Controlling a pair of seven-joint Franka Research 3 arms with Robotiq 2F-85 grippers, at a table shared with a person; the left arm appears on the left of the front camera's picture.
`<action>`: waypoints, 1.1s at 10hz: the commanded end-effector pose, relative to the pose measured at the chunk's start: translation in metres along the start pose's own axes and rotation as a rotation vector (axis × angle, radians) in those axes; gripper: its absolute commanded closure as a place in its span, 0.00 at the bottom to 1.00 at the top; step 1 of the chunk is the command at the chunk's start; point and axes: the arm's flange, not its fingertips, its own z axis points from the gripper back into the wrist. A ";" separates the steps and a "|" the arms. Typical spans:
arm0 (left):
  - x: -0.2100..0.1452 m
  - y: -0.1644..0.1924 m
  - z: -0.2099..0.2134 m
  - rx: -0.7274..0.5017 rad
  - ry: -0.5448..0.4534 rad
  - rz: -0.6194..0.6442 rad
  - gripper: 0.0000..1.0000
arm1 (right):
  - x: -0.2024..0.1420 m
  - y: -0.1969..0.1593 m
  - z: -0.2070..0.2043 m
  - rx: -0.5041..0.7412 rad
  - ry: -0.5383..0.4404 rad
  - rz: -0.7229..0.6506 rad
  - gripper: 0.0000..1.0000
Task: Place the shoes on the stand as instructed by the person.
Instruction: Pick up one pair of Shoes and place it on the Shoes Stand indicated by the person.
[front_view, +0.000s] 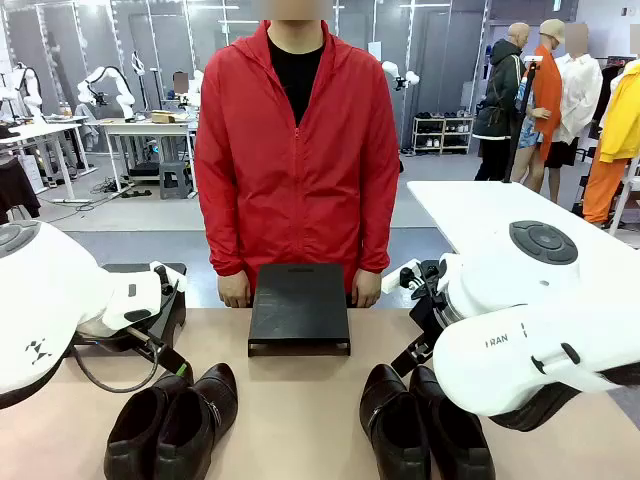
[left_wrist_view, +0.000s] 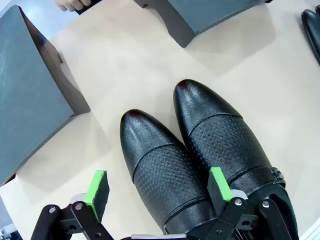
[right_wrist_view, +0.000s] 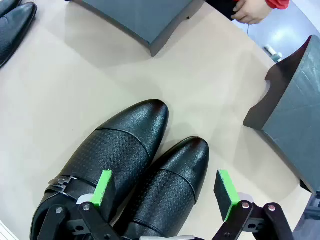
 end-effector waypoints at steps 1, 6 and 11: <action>0.000 0.000 0.000 0.000 0.000 -0.001 0.00 | 0.000 0.000 0.000 0.000 0.000 0.000 0.00; 0.000 0.000 0.000 0.000 0.000 -0.001 0.00 | 0.000 0.000 0.000 0.000 0.000 0.000 0.00; 0.016 0.008 0.013 0.003 0.003 -0.030 0.00 | 0.000 0.000 0.000 0.000 0.000 0.002 0.00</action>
